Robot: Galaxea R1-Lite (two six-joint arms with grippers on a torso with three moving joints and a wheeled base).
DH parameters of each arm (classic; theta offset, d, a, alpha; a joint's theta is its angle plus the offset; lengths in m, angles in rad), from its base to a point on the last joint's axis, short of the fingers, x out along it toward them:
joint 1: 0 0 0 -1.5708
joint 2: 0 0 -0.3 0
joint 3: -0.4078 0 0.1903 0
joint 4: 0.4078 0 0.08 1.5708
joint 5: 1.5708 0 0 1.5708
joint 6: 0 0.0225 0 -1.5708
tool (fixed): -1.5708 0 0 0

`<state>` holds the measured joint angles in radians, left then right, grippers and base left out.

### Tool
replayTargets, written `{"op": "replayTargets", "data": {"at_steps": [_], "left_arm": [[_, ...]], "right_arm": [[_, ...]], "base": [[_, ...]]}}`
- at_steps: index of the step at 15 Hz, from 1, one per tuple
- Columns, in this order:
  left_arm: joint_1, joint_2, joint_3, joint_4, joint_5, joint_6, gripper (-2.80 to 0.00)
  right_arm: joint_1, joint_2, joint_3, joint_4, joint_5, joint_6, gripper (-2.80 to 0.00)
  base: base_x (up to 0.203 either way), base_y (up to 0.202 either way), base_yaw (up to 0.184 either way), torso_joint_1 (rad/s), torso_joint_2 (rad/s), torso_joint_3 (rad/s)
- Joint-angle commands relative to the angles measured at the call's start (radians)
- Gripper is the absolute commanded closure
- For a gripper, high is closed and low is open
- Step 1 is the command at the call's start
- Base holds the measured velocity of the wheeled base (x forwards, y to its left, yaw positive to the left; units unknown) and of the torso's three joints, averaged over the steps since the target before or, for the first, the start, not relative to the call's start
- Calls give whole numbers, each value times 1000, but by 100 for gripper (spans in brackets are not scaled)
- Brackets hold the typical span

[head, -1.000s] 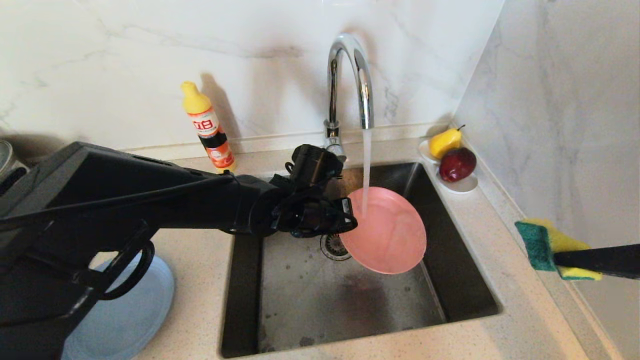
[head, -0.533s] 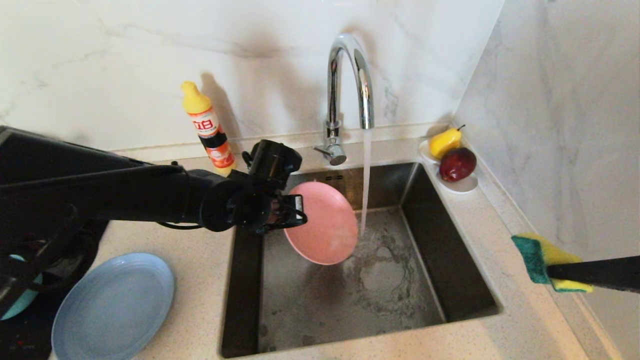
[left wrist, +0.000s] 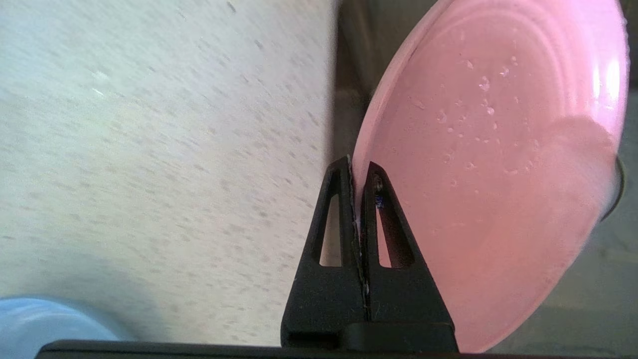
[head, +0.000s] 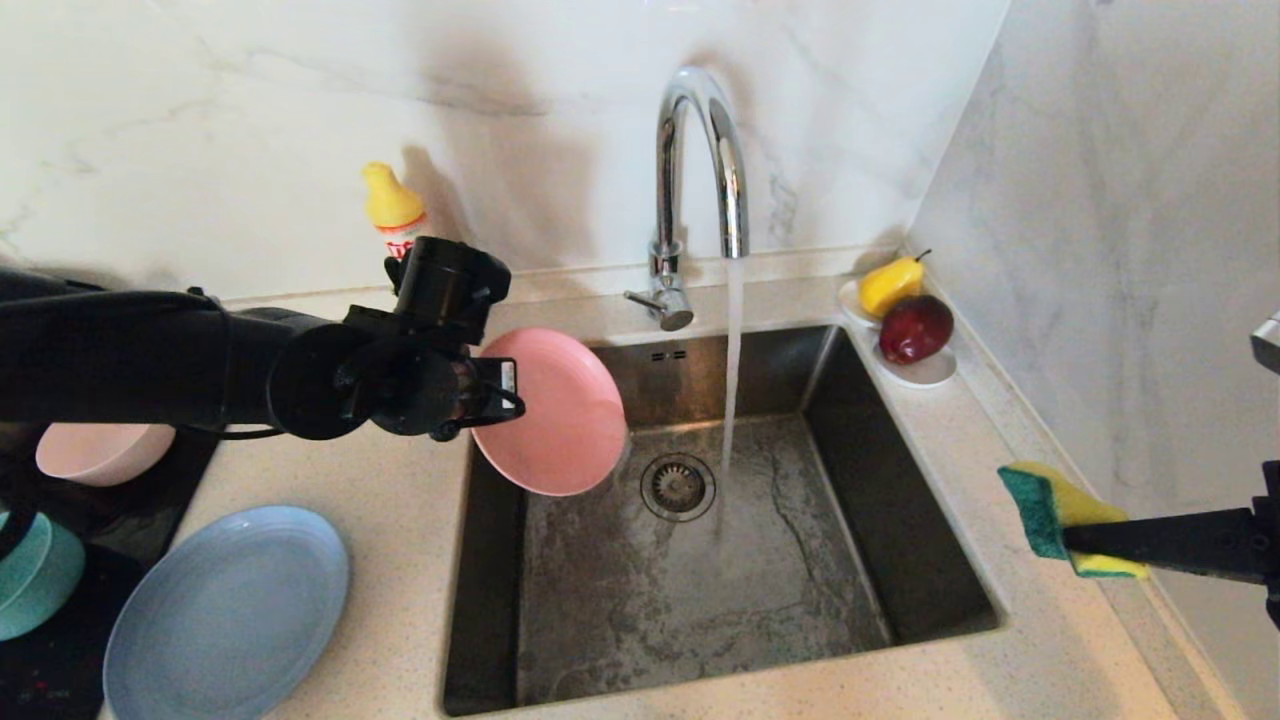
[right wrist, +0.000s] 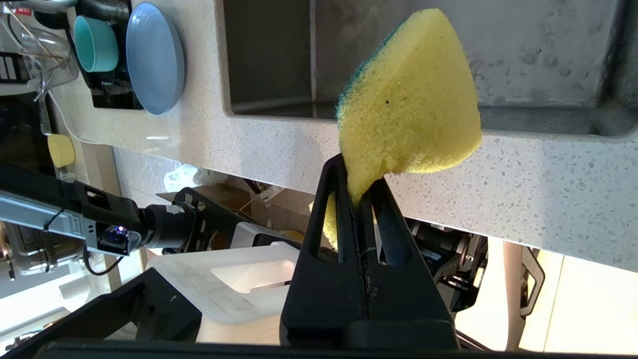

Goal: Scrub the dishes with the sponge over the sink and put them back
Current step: Rinse the plate

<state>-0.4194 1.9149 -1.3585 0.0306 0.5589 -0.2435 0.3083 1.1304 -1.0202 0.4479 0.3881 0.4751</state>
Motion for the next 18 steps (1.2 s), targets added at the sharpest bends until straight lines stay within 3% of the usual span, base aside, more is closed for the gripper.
{"op": "replayTargets", "data": {"at_steps": [1, 4, 8, 13, 15, 18], "left_arm": [[3, -48, -2, 0, 4, 4, 0], [11, -132, 11, 13, -3, -2, 0], [73, -209, 111, 41, -39, 18, 0], [77, -171, 135, -98, -36, 94, 0], [62, -184, 96, -109, -45, 85, 0], [73, -155, 139, -119, -35, 91, 0]], "right_arm": [[0, 8, 6, 3, 2, 2, 0], [0, 16, 18, 2, 3, 2, 0], [0, 28, 30, 2, 3, 0, 0], [-2, 26, 37, 1, 3, 2, 0], [-3, 28, 38, -5, 3, 2, 0], [-2, 31, 52, -11, 4, 0, 0]], "base": [[0, 0, 0, 0, 0, 0], [0, 0, 0, 0, 0, 0], [0, 0, 0, 0, 0, 0], [0, 0, 0, 0, 0, 0], [0, 0, 0, 0, 0, 0], [0, 0, 0, 0, 0, 0]]}}
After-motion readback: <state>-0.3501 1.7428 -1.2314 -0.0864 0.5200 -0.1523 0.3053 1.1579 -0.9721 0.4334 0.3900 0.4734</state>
